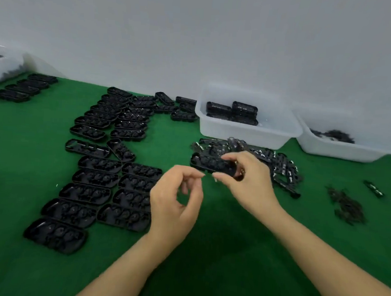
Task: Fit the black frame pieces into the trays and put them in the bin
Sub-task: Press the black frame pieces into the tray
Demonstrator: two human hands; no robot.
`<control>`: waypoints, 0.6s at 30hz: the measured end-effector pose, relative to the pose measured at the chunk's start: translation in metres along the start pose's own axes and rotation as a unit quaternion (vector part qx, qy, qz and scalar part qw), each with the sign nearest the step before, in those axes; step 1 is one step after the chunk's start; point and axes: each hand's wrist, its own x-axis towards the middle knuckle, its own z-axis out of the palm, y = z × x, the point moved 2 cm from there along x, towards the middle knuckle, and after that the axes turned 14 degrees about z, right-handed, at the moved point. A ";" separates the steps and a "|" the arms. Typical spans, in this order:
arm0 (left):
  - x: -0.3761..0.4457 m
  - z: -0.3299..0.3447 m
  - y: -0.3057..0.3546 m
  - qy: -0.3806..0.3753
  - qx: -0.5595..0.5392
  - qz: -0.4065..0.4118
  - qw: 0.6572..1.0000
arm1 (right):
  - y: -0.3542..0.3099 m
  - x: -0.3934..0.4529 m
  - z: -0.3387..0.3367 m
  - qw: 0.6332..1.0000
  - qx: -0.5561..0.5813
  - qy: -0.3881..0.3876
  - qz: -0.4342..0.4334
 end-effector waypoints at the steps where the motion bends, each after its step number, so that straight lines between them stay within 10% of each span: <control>1: -0.002 0.003 0.000 -0.038 0.038 0.011 0.998 | 0.013 -0.019 -0.013 1.000 -0.008 -0.012 -0.001; 6: -0.012 0.027 -0.009 -0.220 0.201 0.017 0.955 | 0.072 -0.078 -0.045 0.996 -0.020 -0.085 0.023; 18: 0.053 0.082 -0.057 -0.391 0.365 0.185 0.824 | 0.098 -0.093 -0.044 0.991 0.011 -0.133 0.021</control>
